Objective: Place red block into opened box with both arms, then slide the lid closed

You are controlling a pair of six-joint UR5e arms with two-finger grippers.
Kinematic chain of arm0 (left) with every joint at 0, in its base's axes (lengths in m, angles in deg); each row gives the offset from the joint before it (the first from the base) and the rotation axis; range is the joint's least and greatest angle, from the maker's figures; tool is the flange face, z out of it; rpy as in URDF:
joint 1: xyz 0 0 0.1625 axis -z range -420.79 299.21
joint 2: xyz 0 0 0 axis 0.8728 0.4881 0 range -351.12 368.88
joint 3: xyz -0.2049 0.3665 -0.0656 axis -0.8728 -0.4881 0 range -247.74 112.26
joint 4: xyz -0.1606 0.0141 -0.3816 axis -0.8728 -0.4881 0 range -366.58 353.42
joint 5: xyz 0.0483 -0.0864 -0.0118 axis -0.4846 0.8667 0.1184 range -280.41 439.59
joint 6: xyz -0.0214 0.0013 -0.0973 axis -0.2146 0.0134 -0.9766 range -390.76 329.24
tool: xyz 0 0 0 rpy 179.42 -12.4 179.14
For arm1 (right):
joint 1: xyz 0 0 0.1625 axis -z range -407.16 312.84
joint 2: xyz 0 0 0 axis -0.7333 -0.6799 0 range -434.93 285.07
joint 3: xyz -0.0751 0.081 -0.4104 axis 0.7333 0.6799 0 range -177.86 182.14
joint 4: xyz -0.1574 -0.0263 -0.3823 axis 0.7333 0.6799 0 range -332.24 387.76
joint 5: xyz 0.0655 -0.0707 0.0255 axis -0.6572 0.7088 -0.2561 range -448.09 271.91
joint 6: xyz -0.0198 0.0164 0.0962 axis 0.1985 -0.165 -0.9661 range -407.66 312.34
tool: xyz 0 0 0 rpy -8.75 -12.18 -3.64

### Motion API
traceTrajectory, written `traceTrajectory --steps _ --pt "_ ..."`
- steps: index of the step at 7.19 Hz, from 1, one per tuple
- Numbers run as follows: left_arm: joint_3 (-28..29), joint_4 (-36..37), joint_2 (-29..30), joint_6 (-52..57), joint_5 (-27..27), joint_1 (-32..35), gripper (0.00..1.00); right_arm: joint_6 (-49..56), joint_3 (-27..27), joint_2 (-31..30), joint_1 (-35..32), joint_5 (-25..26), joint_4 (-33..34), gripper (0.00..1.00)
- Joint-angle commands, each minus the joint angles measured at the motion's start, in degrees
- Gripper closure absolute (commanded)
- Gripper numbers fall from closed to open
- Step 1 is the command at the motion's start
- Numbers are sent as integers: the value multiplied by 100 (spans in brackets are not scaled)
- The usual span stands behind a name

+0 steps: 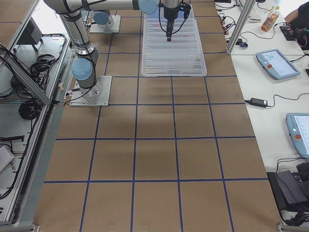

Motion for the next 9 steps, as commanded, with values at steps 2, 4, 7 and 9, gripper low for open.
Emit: traceTrajectory --steps 2,4,7,9 --pt "-680 1055 45 -156 -31 281 94 -35 -8 2 0 -24 -7 0" --pt "-1048 1545 115 -113 -22 281 94 122 -17 20 244 11 -68 0" --pt "-1252 2128 475 -165 -22 273 94 1726 -26 -24 1367 82 -121 0" --pt "-1331 2557 563 -148 -14 273 89 2711 -558 11 2455 47 53 0"
